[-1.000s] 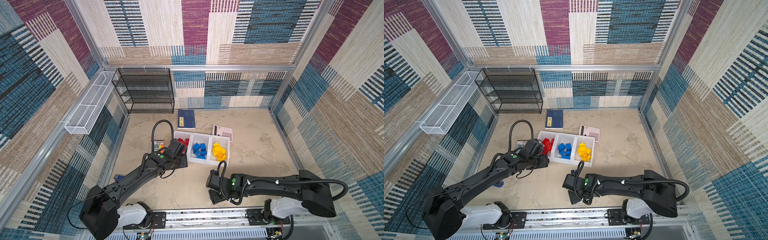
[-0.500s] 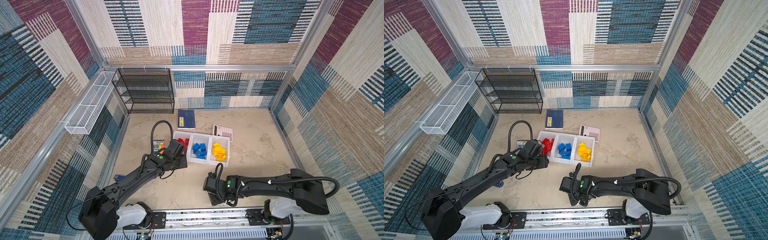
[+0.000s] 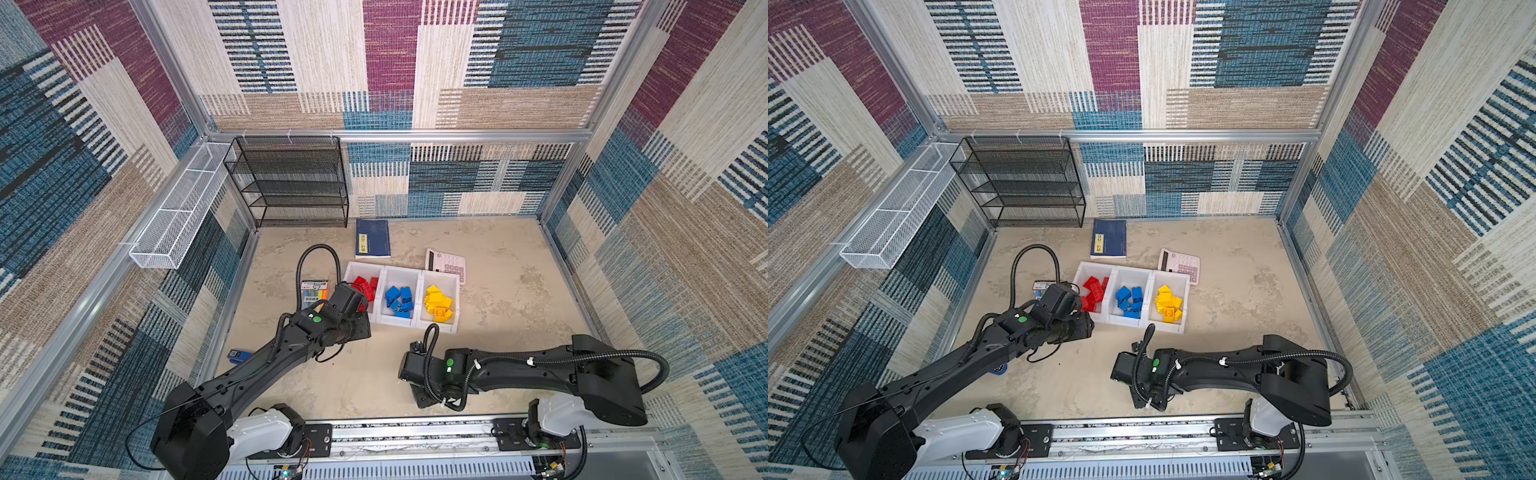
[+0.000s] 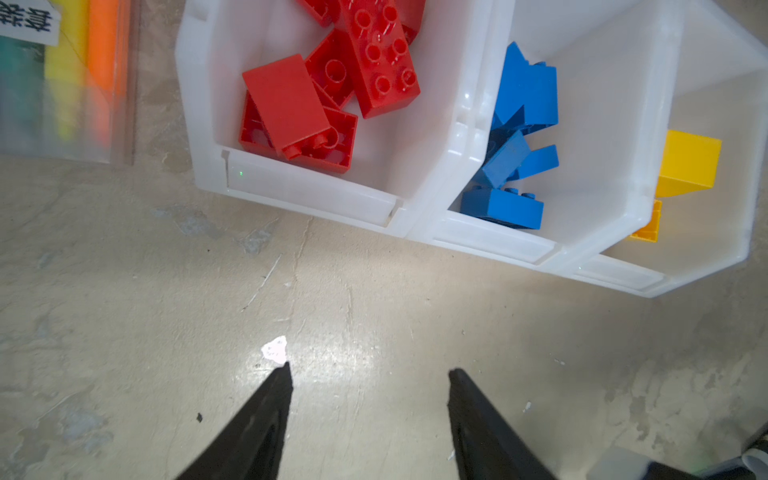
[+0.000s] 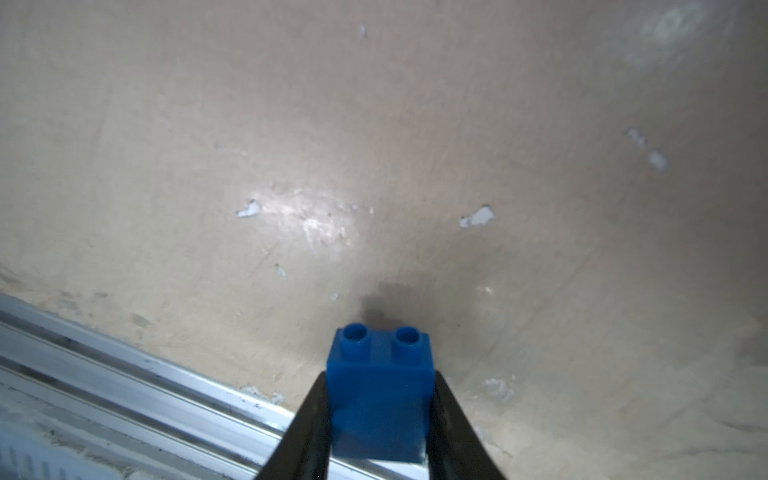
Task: Sort the legos into containers by color
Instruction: 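Carry the blue brick with the right gripper into the blue middle compartment and release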
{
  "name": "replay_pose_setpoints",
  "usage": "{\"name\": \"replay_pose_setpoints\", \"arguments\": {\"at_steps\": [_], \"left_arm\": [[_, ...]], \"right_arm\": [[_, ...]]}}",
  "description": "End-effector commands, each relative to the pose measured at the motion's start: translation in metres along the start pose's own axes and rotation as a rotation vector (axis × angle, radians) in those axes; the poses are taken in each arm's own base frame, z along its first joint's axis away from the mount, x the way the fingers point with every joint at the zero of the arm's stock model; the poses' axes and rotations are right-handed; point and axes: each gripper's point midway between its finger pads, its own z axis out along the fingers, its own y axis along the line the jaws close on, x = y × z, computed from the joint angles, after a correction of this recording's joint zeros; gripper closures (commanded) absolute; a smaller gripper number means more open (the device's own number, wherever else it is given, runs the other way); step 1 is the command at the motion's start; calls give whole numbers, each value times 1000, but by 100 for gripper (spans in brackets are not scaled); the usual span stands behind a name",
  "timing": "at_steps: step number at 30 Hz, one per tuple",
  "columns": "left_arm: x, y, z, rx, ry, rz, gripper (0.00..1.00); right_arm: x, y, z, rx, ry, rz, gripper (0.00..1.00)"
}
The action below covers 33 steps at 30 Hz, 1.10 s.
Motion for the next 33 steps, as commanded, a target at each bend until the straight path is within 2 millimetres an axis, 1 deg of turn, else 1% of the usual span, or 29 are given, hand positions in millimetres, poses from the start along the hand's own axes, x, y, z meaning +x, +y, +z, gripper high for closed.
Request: {"name": "replay_pose_setpoints", "arguments": {"at_steps": [1,4,6,9,12,14,16,19,20,22,23,25,27,31,32,33], "left_arm": [[-1,1,-3,5,-12,-34,37],[-2,3,-7,4,-20,-38,36],[-2,3,-10,8,-24,-41,36],[0,6,-12,6,-25,-49,36],[2,8,-14,4,-24,-50,36],[4,9,-16,4,-23,-51,36],[5,11,-17,4,-24,-56,36],[9,14,-17,4,-19,-63,36],[10,14,-17,4,-17,-65,36],[12,15,-17,3,-14,-67,36],[12,15,-16,3,-12,-68,36],[12,15,-17,5,-13,-68,36],[11,15,-17,6,-17,-67,36],[10,14,-18,10,-21,-70,36],[10,13,-18,12,-21,-72,36],[9,13,-18,12,-20,-73,36]], "right_arm": [[-32,-4,-16,46,-89,-57,65],[-87,-10,-39,50,-193,-77,65],[-134,-16,-59,50,-286,-85,65],[-196,-24,-80,53,-394,-99,65],[-238,-35,-81,66,-430,-96,65],[-260,-40,-77,73,-434,-91,65],[-275,-45,-74,78,-438,-79,65],[-287,-44,-70,63,-440,-74,64],[-291,-43,-70,62,-442,-73,59],[-290,-44,-64,69,-428,-71,39],[-295,-42,-70,63,-445,-65,30],[-296,-42,-72,64,-449,-62,21],[-295,-43,-74,66,-452,-58,18],[-294,-44,-81,63,-468,-50,16],[-289,-47,-76,69,-452,-50,15],[-287,-48,-76,69,-452,-49,15]]}}
